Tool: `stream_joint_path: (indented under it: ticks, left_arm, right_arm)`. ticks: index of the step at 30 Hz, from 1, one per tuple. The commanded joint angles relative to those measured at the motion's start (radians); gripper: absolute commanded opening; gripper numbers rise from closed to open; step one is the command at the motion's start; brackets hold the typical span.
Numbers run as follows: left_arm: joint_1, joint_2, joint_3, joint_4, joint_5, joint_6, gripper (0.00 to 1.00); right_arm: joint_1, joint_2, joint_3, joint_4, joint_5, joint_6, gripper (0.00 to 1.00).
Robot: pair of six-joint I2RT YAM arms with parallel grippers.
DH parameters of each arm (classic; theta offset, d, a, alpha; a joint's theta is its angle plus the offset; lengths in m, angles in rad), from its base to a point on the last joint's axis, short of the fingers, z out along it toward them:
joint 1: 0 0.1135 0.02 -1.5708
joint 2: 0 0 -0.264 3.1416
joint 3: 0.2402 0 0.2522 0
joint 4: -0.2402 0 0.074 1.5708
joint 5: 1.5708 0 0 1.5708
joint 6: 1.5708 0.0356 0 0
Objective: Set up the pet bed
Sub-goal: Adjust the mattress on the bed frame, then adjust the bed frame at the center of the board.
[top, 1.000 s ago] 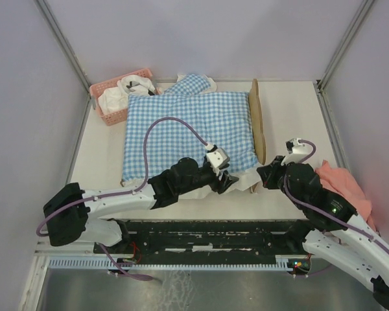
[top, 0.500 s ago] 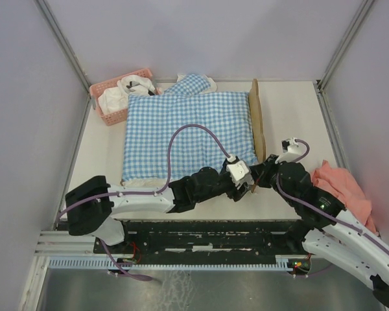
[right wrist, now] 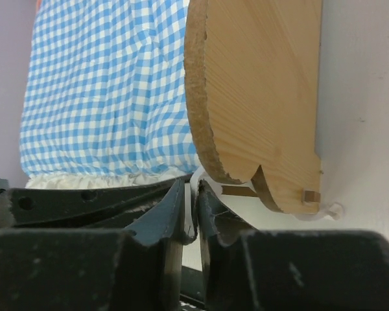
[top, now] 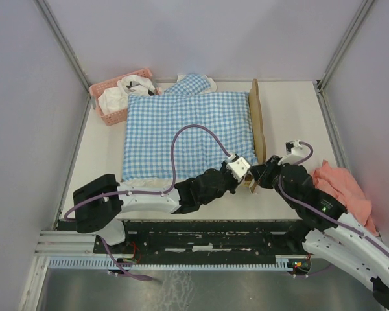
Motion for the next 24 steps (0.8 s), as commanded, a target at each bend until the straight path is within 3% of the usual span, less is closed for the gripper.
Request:
stream_joint_path:
  ticks: [1,3,7,12,17,20,24]
  left_arm:
    - [-0.002,-0.021,0.007,0.069,-0.086,0.024,0.03]
    - [0.005,-0.030,0.002,0.055,-0.102,0.017,0.03]
    - [0.035,-0.044,-0.011,0.021,-0.108,-0.014,0.03]
    - [0.046,-0.063,-0.067,0.050,-0.067,-0.017,0.03]
    - [0.048,-0.069,-0.135,0.125,0.074,-0.013,0.03]
    - [0.049,-0.057,-0.150,0.151,0.129,-0.023,0.03]
    - [0.048,-0.034,-0.153,0.153,0.123,-0.024,0.03]
  right_arm:
    - [-0.001,-0.032,0.002,-0.030,0.052,-0.037,0.28]
    - [-0.001,-0.054,0.003,-0.075,0.089,-0.052,0.38]
    - [-0.001,-0.097,0.001,-0.126,0.146,-0.101,0.49]
    - [-0.001,-0.075,0.045,-0.153,0.248,-0.171,0.55]
    - [-0.001,0.047,0.104,-0.104,0.307,-0.258,0.61]
    - [0.000,0.124,0.133,-0.048,0.305,-0.302,0.54]
    - [-0.001,0.232,0.172,-0.009,0.322,-0.351,0.30]
